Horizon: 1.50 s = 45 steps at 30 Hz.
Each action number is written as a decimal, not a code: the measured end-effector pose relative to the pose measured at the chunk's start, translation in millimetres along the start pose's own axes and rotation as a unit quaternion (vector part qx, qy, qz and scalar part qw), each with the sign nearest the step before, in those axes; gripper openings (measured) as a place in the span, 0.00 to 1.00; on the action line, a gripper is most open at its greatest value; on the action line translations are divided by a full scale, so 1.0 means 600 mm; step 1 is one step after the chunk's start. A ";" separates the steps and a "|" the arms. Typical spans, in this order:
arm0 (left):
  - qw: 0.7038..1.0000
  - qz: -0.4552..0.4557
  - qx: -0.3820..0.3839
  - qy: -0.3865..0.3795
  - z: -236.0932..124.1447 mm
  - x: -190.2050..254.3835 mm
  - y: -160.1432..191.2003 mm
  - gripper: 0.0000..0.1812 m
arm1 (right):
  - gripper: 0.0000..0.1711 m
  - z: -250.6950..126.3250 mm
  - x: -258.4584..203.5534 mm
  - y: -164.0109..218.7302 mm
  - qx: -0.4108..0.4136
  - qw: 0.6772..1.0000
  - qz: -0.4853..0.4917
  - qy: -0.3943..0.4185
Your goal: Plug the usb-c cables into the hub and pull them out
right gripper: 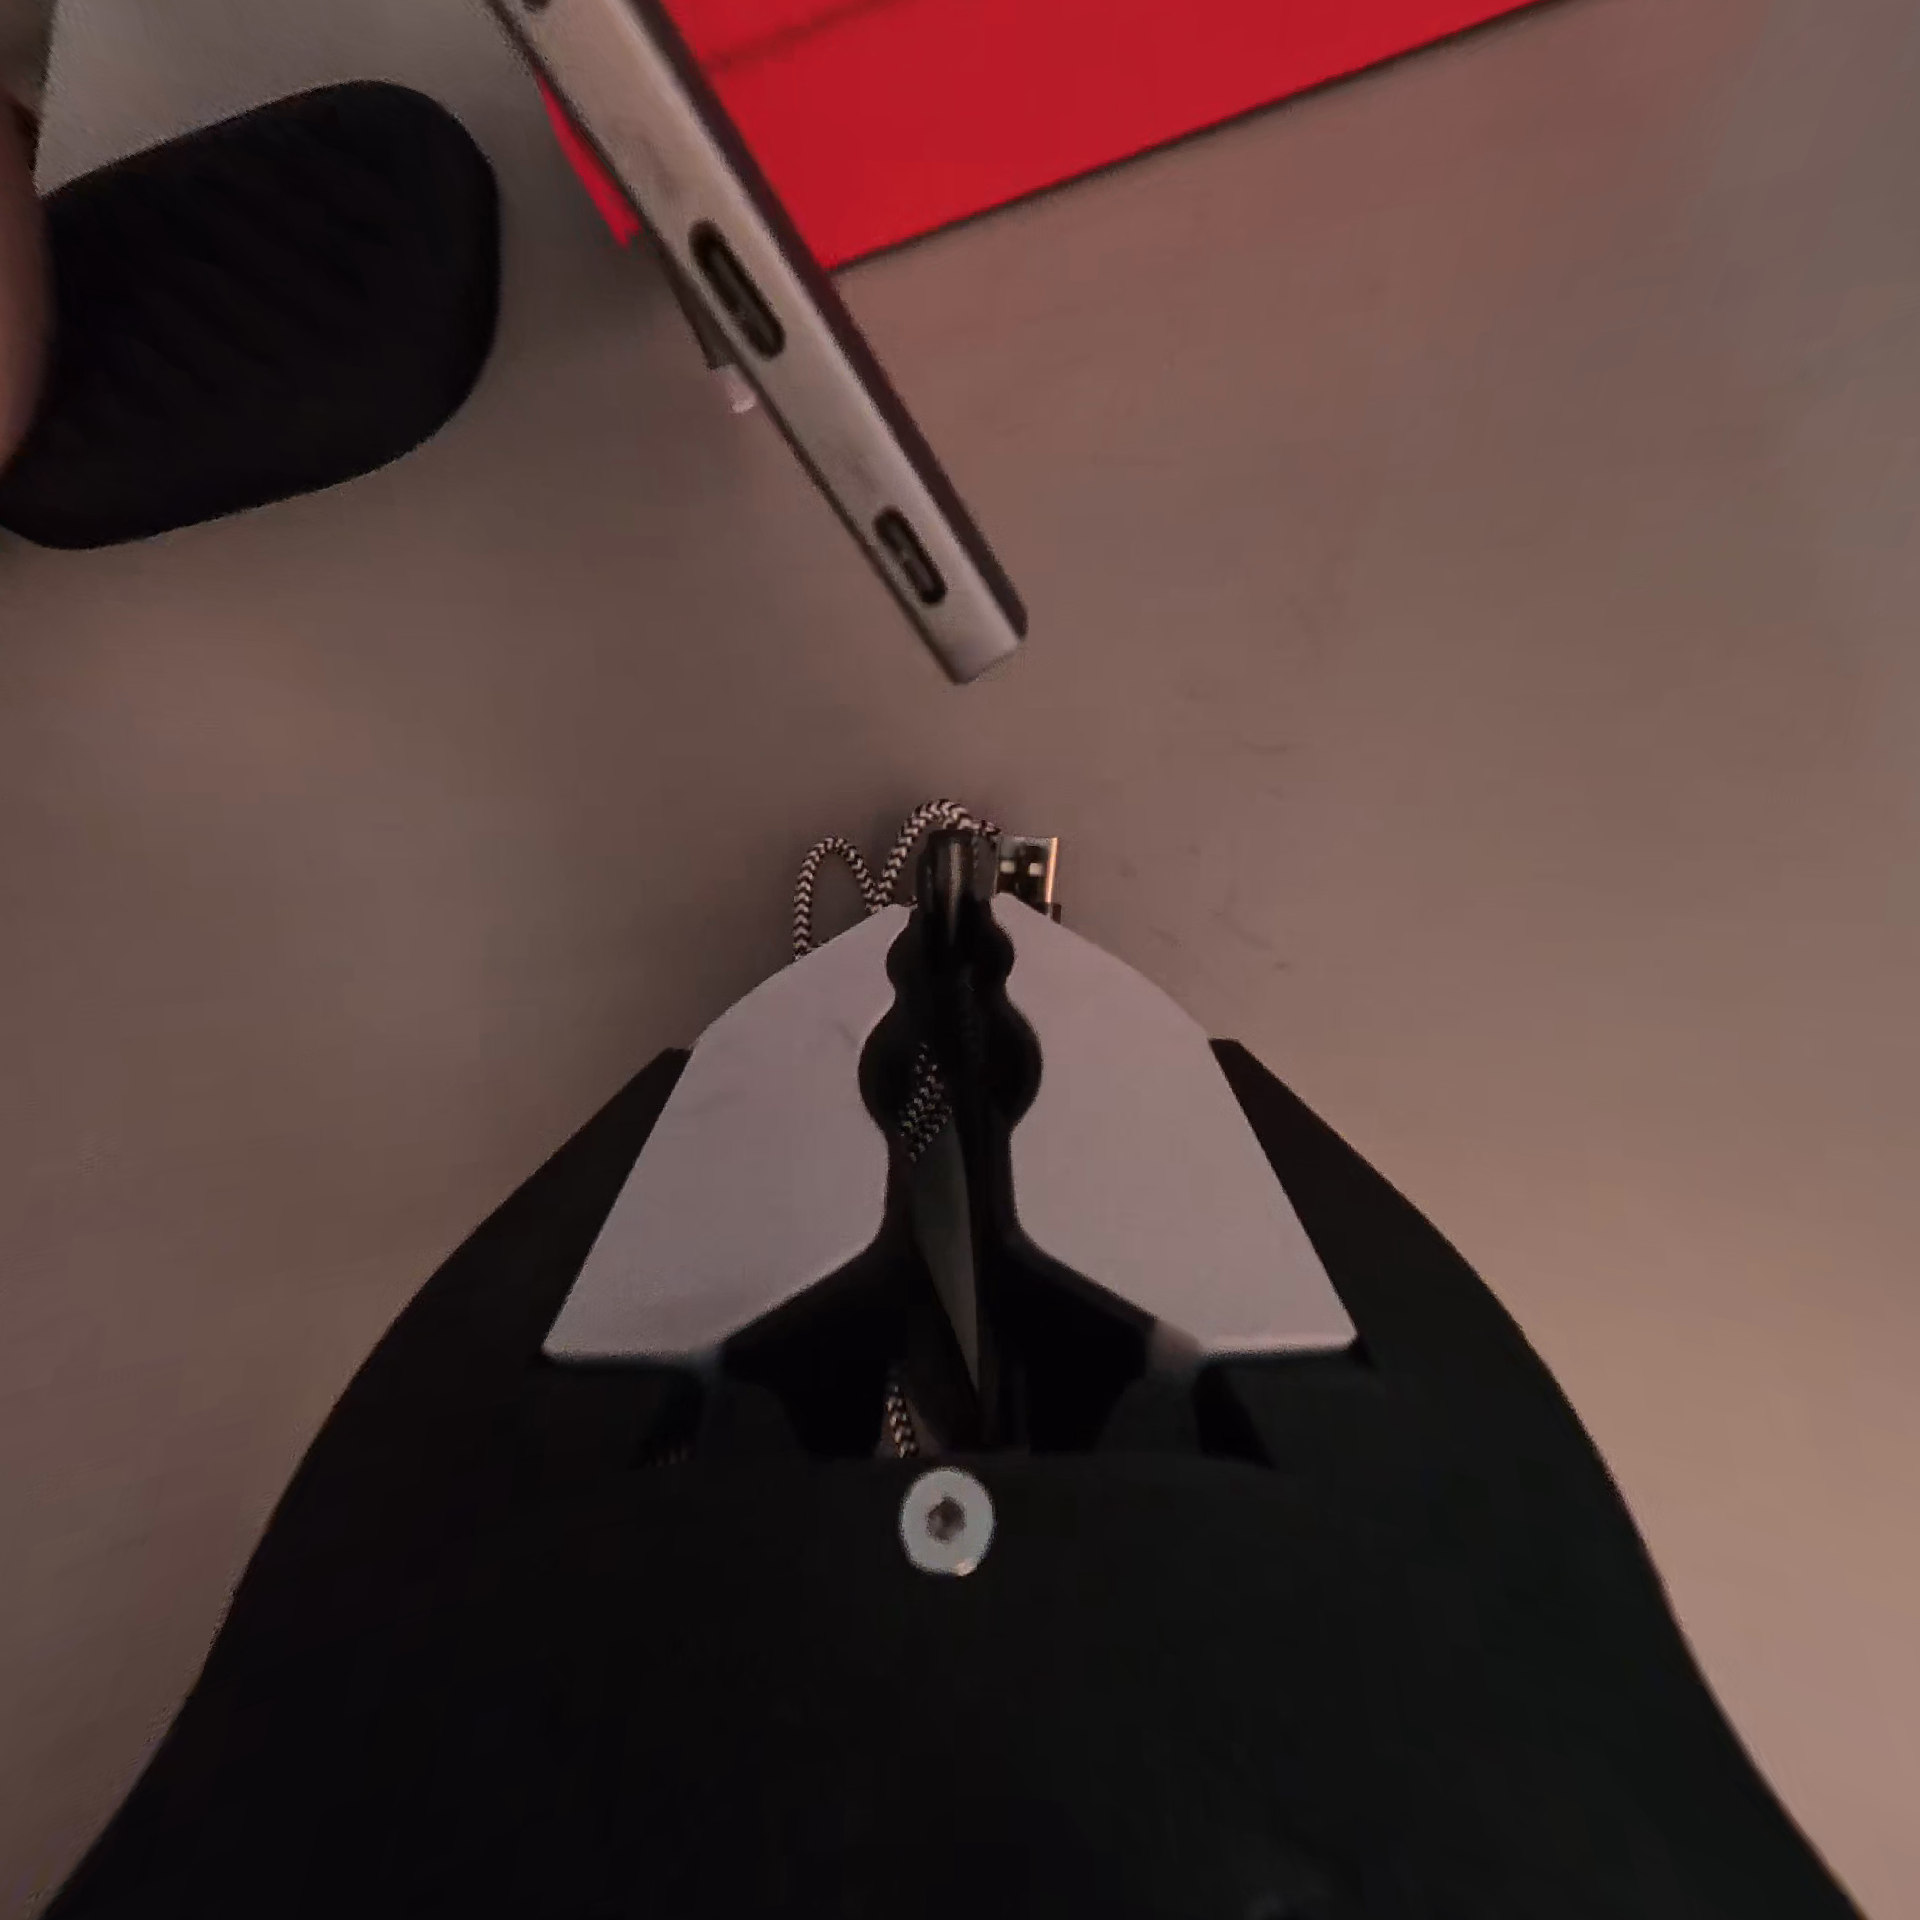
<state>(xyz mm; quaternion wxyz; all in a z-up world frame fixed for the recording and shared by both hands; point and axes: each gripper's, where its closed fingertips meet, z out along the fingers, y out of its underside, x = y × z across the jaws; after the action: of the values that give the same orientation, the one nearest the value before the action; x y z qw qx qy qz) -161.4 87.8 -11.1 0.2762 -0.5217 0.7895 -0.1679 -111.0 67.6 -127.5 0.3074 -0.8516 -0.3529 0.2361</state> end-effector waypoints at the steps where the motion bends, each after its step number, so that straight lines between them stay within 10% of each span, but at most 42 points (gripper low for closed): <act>1: 1.000 -0.002 0.001 -0.001 -0.001 -0.001 0.001 0.05 | 0.06 0.002 -0.001 0.002 -0.001 1.000 -0.005 -0.004; 22: 1.000 -0.009 0.017 -0.006 -0.019 -0.009 0.001 0.05 | 0.17 -0.023 0.021 -0.026 0.059 0.997 0.058 -0.008; 45: 1.000 -0.010 0.006 0.004 -0.013 -0.005 0.007 0.05 | 0.06 -0.031 0.018 -0.035 0.066 0.995 0.064 -0.025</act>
<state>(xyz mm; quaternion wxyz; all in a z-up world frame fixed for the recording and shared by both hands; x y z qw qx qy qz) -168.1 92.1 -6.4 0.2749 -0.5276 0.7839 -0.1778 -102.0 81.0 -102.0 0.3386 -0.8442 -0.2884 0.2991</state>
